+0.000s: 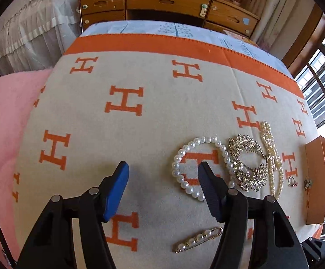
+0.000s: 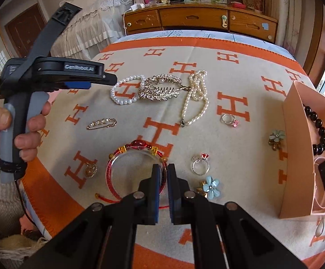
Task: Organize jewelry
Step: 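Grasp the pearl bracelet with the left tool while the right tool grasps the red bangle, then drop the pearl bracelet into the pink box with the left tool while the right drops the bangle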
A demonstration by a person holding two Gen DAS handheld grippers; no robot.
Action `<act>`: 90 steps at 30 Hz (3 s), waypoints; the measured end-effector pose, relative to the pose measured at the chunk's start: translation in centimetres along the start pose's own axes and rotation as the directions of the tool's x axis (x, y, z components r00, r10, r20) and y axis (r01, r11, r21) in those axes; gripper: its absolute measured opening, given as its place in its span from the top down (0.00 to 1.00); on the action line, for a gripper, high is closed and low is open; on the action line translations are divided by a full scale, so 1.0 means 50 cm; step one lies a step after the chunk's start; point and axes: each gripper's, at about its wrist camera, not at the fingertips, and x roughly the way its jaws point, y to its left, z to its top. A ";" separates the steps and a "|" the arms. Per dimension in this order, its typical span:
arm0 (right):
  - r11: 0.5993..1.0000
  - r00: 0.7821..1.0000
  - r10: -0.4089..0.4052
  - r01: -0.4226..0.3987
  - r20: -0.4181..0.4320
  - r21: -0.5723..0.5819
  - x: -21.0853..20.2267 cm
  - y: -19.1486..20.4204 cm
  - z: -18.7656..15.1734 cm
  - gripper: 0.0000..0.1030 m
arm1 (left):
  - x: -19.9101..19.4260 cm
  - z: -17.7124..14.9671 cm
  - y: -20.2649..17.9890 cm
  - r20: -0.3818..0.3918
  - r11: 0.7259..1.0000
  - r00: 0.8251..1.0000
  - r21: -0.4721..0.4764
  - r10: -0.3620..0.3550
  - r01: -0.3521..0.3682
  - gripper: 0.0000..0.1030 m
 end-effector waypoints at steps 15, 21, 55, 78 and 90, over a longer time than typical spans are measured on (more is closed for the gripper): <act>0.996 0.996 0.075 -0.077 0.041 0.053 -0.024 -0.032 -0.008 0.94 | -0.010 -0.021 -0.034 0.004 1.000 1.000 0.027 0.007 -0.007 0.95; 0.989 0.990 0.099 -0.109 0.104 0.101 -0.064 -0.059 -0.002 0.94 | -0.087 -0.058 -0.034 0.051 0.992 0.991 -0.017 -0.124 0.125 0.95; 0.820 0.881 -0.297 0.037 0.369 0.572 -0.308 -0.435 -0.110 0.94 | -0.278 -0.112 -0.635 0.027 0.753 0.890 0.546 -0.455 0.368 0.95; 0.864 0.931 -0.242 0.079 0.273 0.497 -0.234 -0.422 -0.088 0.94 | -0.105 -0.048 -0.589 0.049 0.883 0.970 0.427 -0.240 0.197 0.67; 0.847 0.940 -0.296 0.176 0.171 0.502 -0.171 -0.433 -0.011 0.92 | -0.181 -0.058 -0.432 0.157 0.938 0.965 0.309 -0.211 0.155 0.55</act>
